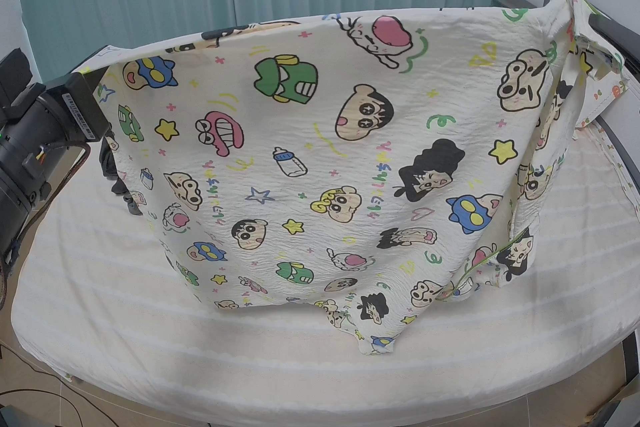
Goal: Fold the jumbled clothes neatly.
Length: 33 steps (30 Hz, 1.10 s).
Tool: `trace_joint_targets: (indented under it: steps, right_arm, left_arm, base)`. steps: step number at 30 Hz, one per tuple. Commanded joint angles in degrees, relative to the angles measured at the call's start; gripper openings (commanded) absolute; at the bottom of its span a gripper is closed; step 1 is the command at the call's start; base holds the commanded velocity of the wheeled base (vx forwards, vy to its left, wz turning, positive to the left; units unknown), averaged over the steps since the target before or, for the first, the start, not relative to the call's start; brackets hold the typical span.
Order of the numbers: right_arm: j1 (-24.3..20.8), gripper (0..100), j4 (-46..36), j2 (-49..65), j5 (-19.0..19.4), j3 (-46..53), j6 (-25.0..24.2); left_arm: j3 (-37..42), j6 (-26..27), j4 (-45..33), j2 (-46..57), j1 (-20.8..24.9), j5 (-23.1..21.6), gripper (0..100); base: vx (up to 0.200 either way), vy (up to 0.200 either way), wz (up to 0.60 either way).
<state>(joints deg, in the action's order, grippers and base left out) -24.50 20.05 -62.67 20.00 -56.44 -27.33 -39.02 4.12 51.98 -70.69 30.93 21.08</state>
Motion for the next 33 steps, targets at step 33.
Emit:
trace_joint_targets:
  steps: [33]
  right_arm:
    - [0.0, 0, 0.0, -0.1, 0.1, 0.0, -0.1]
  left_arm:
    - [-0.2, -0.1, 0.1, -0.4, 0.2, 0.0, 0]
  base:
    - [0.0, -0.2, 0.0]
